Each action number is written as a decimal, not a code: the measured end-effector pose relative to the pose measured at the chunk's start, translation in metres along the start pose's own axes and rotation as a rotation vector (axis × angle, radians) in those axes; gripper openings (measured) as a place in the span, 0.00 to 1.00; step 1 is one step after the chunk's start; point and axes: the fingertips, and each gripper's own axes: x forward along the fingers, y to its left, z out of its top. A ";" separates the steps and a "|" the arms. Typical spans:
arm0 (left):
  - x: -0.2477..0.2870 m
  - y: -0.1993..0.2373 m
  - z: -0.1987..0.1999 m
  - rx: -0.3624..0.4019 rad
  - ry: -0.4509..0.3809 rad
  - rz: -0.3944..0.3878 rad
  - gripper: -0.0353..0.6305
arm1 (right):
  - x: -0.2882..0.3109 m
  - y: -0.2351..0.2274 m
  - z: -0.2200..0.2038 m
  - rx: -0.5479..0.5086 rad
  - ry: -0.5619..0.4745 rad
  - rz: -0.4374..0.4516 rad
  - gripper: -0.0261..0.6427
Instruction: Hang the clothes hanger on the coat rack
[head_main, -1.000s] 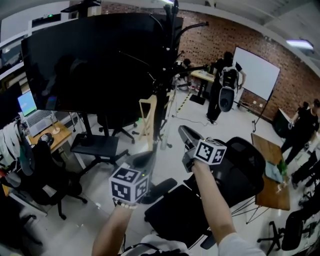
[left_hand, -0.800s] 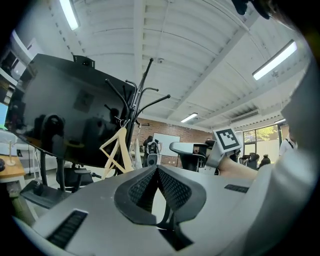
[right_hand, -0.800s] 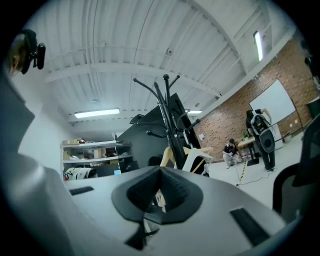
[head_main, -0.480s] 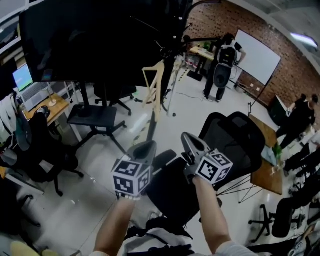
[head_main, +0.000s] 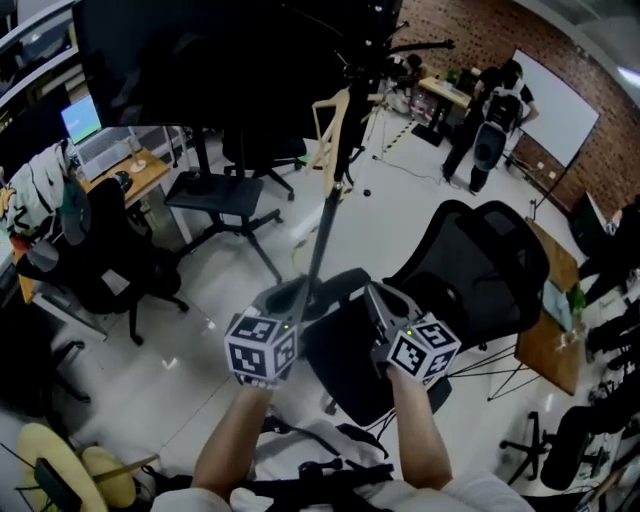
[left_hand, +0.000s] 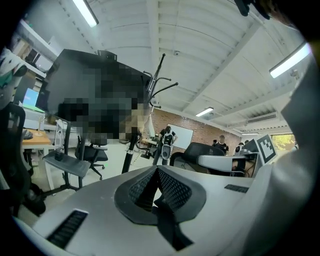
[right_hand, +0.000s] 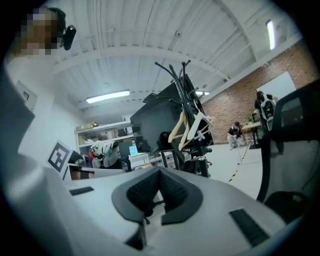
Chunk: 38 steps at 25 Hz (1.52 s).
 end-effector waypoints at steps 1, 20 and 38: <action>-0.002 -0.006 -0.010 -0.014 0.009 0.015 0.04 | -0.008 -0.001 -0.006 0.009 0.004 0.009 0.05; -0.007 -0.046 -0.038 -0.061 0.021 0.082 0.04 | -0.030 0.004 -0.034 0.030 0.052 0.112 0.05; 0.011 -0.043 -0.049 -0.099 0.063 0.059 0.04 | -0.022 -0.004 -0.044 0.061 0.082 0.100 0.05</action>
